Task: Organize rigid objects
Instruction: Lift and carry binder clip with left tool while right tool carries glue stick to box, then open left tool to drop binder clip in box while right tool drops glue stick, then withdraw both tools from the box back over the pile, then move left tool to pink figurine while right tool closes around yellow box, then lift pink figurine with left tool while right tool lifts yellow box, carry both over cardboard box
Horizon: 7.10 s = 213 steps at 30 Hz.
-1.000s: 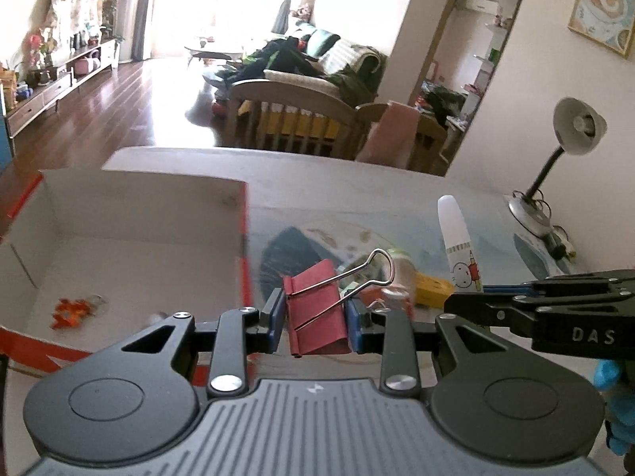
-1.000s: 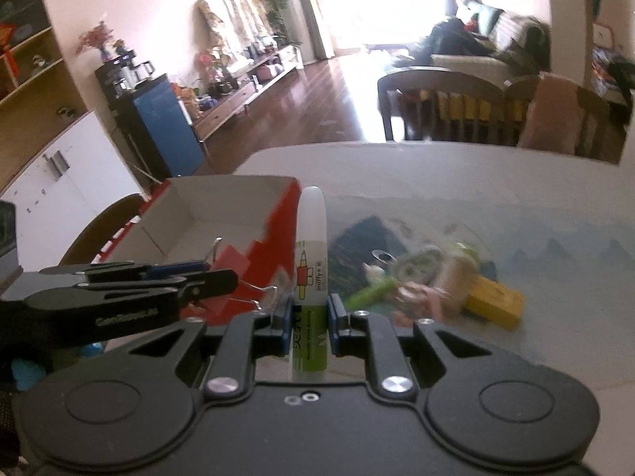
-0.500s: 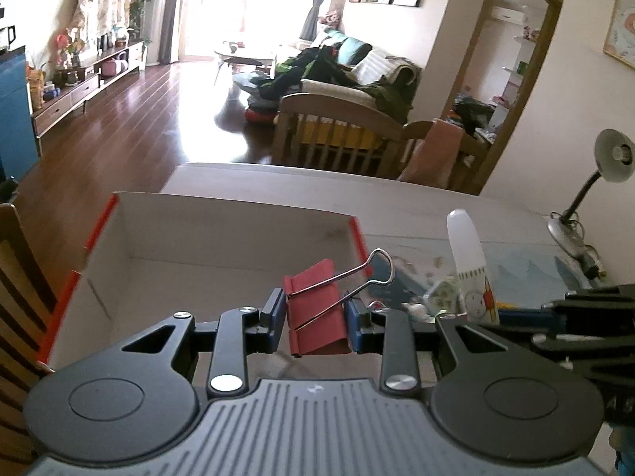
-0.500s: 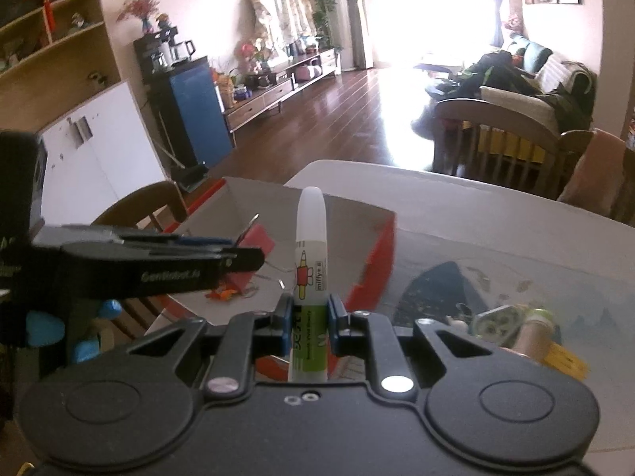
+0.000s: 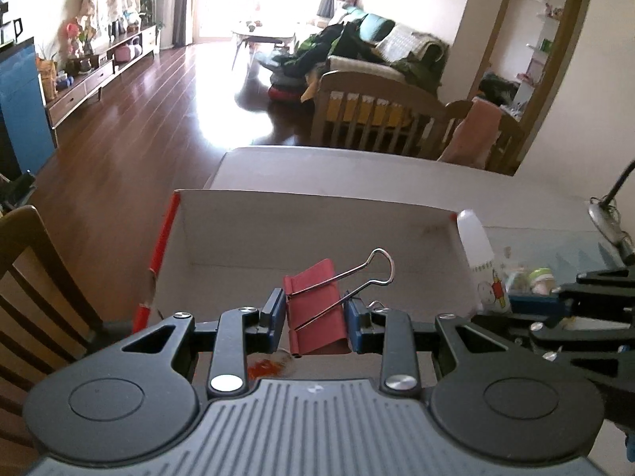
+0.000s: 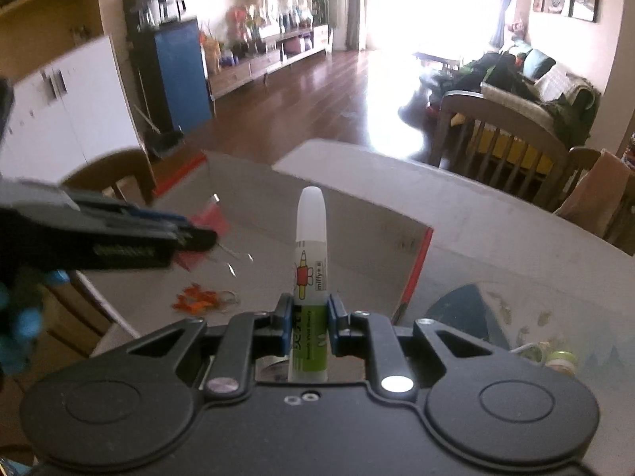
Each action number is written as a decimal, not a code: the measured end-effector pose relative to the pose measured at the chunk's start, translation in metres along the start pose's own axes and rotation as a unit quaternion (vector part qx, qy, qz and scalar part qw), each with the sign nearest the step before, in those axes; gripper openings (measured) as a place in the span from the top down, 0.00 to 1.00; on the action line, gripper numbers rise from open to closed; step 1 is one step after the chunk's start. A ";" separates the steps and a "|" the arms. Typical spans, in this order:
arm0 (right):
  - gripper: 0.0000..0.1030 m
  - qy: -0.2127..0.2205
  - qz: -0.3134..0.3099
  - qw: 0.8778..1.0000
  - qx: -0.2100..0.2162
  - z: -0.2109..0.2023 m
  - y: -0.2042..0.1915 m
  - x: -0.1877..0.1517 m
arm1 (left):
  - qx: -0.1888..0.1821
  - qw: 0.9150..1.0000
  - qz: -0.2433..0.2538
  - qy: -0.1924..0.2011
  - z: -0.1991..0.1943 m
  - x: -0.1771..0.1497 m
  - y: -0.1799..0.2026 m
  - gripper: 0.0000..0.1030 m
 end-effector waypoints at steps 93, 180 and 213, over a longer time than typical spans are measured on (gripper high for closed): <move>0.07 0.099 0.104 0.986 0.091 -0.138 0.062 -0.046 | -0.031 0.997 0.052 0.037 -0.088 0.000 0.105 0.23; 0.63 -0.044 -0.063 0.996 0.041 0.024 0.321 -0.105 | -0.081 0.990 0.113 -0.020 0.122 -0.035 0.326 0.65; 0.72 0.018 0.076 0.997 0.027 -0.098 0.267 -0.115 | -0.093 0.994 0.050 -0.021 0.052 -0.031 0.314 0.67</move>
Point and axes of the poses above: each gripper's, at about its wrist camera, not at the fingertips, and z roughly the way its jaws point, y to its right, x to its top, the point moved 10 cm from there along z, roughly the way its jaws point, and after that the axes turned 9 degrees about z, right-handed, at the moved point
